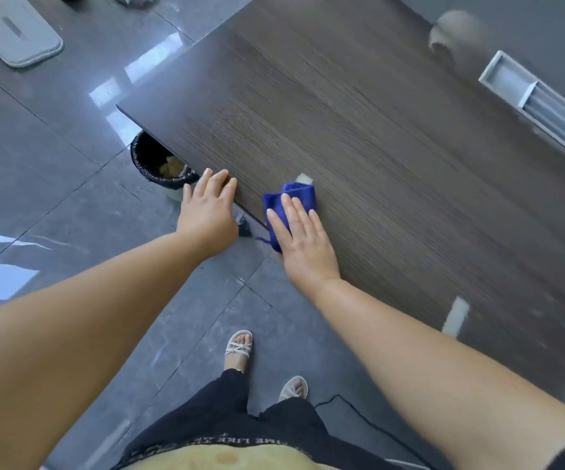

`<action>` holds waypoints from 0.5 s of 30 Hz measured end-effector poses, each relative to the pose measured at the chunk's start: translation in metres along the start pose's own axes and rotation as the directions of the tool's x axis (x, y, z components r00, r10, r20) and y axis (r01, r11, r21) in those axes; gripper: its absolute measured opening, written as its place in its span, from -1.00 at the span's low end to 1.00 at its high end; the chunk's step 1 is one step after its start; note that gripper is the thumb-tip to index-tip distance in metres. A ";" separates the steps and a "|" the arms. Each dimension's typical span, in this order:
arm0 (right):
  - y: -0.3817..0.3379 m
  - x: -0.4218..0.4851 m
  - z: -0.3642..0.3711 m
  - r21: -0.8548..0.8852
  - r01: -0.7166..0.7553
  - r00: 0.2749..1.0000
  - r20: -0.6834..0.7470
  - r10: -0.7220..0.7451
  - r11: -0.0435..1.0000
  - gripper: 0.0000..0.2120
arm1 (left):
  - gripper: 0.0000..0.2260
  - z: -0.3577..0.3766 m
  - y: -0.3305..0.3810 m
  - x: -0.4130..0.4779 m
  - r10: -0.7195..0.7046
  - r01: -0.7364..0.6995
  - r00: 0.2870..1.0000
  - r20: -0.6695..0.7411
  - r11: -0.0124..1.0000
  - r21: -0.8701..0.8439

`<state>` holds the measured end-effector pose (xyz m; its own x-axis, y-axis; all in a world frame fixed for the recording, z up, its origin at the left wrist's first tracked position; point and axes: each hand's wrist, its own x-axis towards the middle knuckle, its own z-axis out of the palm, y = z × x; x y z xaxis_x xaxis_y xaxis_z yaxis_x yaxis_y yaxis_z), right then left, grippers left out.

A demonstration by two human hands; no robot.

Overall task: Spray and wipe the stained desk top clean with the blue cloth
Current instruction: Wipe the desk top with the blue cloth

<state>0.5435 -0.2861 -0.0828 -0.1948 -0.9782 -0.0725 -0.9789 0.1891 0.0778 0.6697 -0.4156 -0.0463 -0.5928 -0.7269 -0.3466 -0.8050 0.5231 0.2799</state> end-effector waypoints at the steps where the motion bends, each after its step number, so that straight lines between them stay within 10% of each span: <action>1: 0.016 -0.025 0.007 0.018 -0.014 1.000 -0.020 0.015 1.000 -0.19 | -0.40 0.003 0.005 -0.002 0.017 -0.017 1.000 0.007 1.000 0.002; 15: 0.007 -0.022 0.003 0.028 -0.167 0.983 0.084 0.164 0.986 -0.30 | -0.42 0.020 0.056 -0.036 0.181 -0.181 0.983 -0.011 0.983 -0.032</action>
<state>0.5408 -0.2626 -0.0839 -0.3574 -0.9230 -0.1424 -0.9339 0.3521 0.0614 0.6457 -0.3516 -0.0358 -0.7285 -0.6252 -0.2801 -0.6830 0.6316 0.3668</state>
